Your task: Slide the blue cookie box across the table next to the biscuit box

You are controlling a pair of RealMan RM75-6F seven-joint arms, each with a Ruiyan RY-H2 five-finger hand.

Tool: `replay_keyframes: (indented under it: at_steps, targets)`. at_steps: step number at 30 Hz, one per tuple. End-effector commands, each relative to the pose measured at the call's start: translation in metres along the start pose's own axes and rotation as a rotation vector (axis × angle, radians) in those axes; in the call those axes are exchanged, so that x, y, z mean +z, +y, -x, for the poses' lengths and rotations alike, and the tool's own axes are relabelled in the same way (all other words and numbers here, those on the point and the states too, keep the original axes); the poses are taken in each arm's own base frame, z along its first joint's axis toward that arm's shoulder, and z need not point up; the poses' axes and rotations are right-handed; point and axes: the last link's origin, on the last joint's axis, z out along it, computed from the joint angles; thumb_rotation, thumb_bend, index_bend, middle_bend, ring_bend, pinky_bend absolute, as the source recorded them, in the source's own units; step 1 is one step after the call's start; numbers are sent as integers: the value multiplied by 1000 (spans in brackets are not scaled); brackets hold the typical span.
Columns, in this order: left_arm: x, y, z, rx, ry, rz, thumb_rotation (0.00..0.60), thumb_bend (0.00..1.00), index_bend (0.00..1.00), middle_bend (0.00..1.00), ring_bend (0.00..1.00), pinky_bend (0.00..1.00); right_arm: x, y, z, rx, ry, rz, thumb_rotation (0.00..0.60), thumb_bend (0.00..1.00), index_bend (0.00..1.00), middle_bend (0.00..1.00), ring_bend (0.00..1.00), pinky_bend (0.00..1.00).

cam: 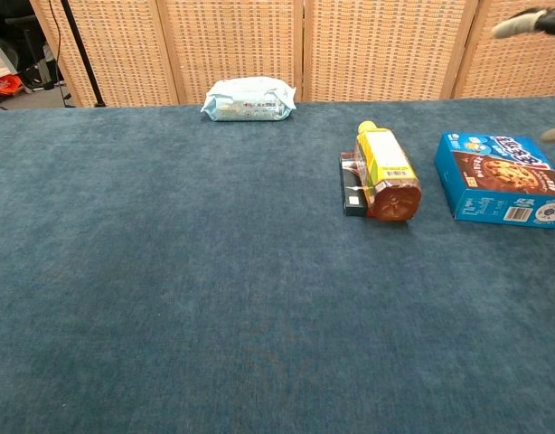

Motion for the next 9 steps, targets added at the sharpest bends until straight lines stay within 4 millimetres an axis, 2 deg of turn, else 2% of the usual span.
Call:
replay_keyframes:
  at_steps: [1,6,9]
  targets:
    - [-5,-2,-4,-9,-3,-42,600,0,0,0,0,0,-53,8,-22,63,74,19,600,0,0,0,0,0]
    - [-15,-2,-9,-36,5,-99,600,0,0,0,0,0,-105,14,-25,99,132,90,600,0,0,0,0,0]
    - [-20,-1,-12,-35,7,-122,600,0,0,0,0,0,-123,13,-22,114,147,114,600,0,0,0,0,0]
